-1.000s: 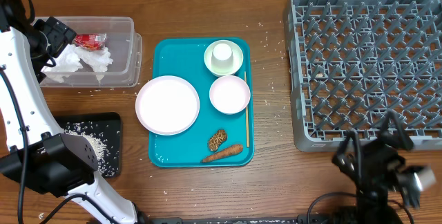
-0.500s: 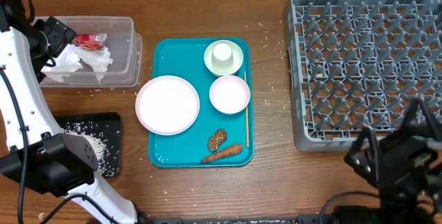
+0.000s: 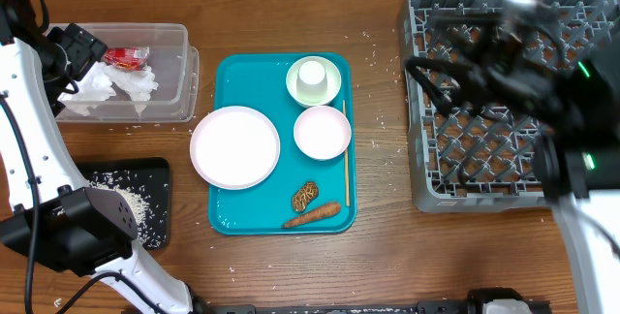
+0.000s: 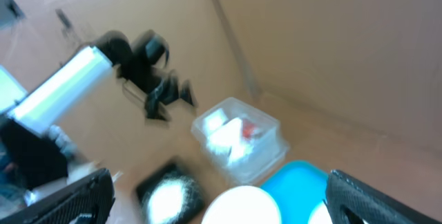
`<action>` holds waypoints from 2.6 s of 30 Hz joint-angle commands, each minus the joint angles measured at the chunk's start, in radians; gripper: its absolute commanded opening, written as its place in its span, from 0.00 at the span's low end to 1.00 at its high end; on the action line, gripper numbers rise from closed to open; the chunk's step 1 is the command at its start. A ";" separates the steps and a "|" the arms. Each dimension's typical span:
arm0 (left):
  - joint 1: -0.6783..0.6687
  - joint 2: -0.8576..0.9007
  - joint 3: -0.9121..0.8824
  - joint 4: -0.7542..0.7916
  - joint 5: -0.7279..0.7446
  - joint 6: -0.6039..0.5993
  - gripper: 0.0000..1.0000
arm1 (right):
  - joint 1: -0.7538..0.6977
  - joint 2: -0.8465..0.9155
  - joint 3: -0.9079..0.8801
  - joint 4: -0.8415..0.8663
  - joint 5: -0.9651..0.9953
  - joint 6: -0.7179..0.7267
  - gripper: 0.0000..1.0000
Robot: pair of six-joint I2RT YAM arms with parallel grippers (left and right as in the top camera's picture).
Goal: Sort waste into correct bins and load items into the dishwasher
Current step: 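Reach the right gripper from the rack to the white bowl on the tray, then lower the right gripper and grip the white bowl's rim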
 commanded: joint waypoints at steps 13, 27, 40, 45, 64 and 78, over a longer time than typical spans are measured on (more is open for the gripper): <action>0.000 -0.004 0.013 0.001 0.004 -0.016 1.00 | 0.367 0.244 0.094 -0.105 0.002 -0.201 1.00; 0.000 -0.004 0.013 0.002 0.004 -0.016 1.00 | 0.655 0.459 0.145 -0.233 1.049 0.060 1.00; 0.000 -0.004 0.013 0.002 0.004 -0.016 1.00 | 0.657 0.745 0.341 -0.422 1.118 0.159 0.99; 0.000 -0.004 0.013 0.001 0.004 -0.016 1.00 | 0.657 0.785 0.341 -0.475 1.116 0.206 0.94; 0.000 -0.004 0.013 0.001 0.004 -0.016 1.00 | 0.741 0.872 0.340 -0.535 1.132 0.212 0.77; 0.000 -0.004 0.013 0.001 0.005 -0.016 1.00 | 0.764 0.914 0.340 -0.557 1.252 0.211 0.63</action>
